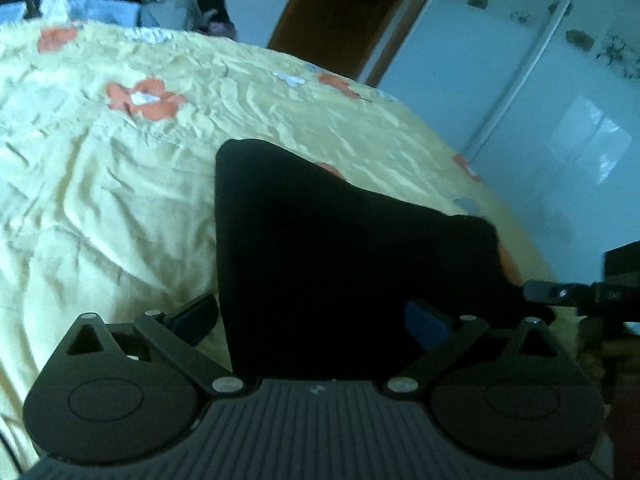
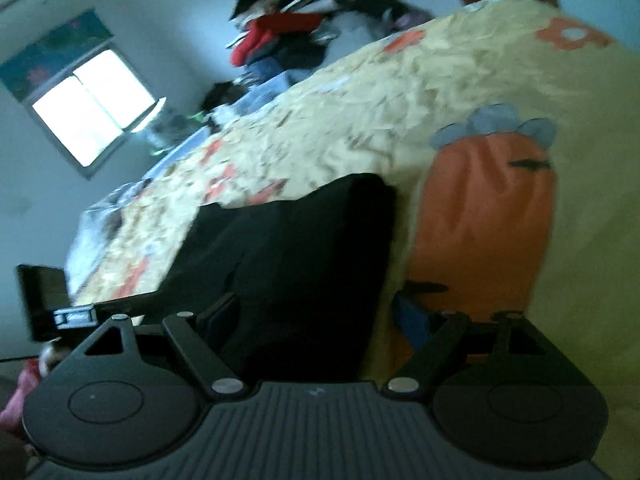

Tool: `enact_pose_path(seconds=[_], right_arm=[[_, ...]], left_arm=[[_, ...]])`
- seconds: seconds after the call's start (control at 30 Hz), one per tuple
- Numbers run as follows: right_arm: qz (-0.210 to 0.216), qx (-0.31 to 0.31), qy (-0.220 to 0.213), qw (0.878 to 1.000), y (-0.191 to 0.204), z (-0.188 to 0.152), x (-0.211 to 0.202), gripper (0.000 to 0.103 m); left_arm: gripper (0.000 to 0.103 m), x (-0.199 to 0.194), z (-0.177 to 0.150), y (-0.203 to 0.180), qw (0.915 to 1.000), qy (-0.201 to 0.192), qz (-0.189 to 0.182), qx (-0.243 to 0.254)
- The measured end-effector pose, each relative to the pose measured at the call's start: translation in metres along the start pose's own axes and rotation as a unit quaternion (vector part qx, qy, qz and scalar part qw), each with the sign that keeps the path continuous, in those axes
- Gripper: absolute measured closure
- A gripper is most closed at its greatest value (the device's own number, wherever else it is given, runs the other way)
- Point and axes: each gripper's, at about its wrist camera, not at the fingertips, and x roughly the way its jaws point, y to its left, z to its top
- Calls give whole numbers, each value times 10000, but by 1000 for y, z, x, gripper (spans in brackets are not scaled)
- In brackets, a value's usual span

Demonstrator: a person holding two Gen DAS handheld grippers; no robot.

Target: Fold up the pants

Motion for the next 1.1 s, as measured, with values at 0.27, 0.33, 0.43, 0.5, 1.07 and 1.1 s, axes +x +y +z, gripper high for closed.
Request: enact_pose_path(seconds=[0.27,0.33,0.43,0.5,1.07,1.1], right_arm=[[1101,216,277,9933,-5,12,28,18],[1090,174,298,9934,-1,18,36,18],[1038,13,260,9943,7,21,48,19],[947,-40,239,9952,12,22,53,22],[692,-879,-165,9936,93,54,60,74],[732,-948,-159,9927,99,59,68,74]], left_arm=[[2,17,15,26,9926,28,-1044,-623],[3,21,16,29,9890,-60,-1179,-892],[19,26,16,23,9901,-183,-1050,-913],[44,27,16,12,9959,-207,-642,-604],[87,-41,35,17,9912,-1251,438,-59],[87,-45,39,22,9899,-1308,535,-82]])
